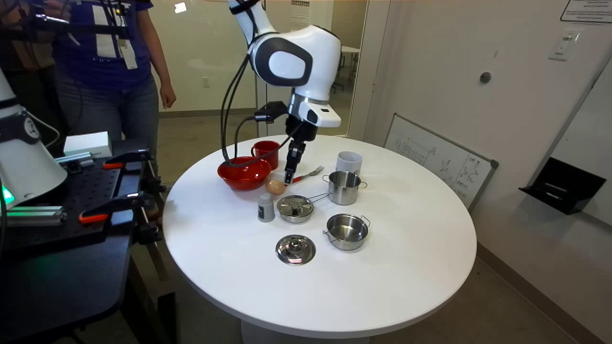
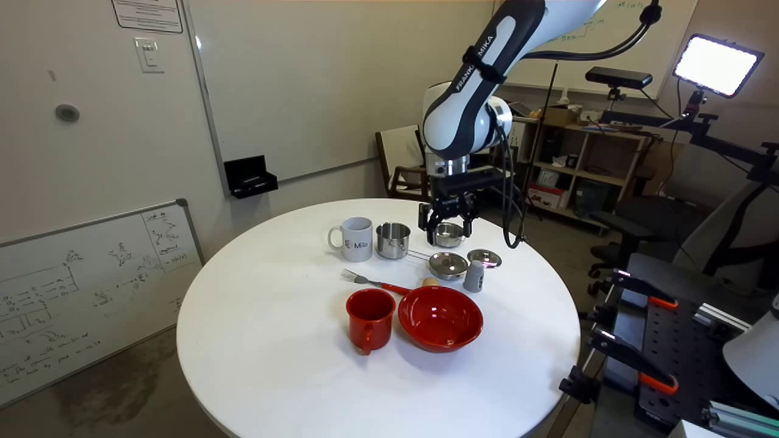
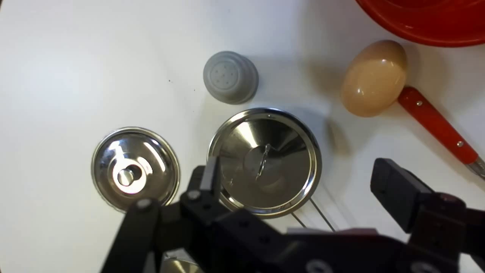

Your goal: Remove the lid from the frying pan and put it on the table

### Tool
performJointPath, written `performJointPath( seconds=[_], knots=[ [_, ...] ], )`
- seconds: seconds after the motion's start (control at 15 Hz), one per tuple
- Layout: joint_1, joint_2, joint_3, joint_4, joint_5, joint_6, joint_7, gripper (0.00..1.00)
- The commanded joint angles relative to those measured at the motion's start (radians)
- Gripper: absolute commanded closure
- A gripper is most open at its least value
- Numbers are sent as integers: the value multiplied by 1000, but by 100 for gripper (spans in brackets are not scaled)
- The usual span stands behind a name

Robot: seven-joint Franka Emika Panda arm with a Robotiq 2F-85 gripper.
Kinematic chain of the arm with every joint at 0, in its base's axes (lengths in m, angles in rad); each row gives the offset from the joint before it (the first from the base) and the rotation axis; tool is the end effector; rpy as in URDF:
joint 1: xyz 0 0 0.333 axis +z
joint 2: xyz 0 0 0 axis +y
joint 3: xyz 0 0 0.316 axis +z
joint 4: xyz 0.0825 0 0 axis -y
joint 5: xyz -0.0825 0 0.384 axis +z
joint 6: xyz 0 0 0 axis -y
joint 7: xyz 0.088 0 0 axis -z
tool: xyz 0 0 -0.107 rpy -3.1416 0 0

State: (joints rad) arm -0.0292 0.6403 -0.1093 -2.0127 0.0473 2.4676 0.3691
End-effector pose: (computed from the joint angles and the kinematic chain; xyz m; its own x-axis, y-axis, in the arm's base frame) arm 0.5698 -0.0812 0.1175 0.8479 -0.5080 -0.1516 -0.4973 -0.8613 0.1046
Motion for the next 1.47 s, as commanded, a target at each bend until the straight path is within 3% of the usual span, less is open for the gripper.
performJointPath(
  seconds=[0.0,0.53,1.4],
  knots=[
    [11,9,-11,12,11,-7,-7,0],
    [10,15,-47,-38,21,55,28,0],
    [-8,95,-37,17,52,79,13,0]
  ],
)
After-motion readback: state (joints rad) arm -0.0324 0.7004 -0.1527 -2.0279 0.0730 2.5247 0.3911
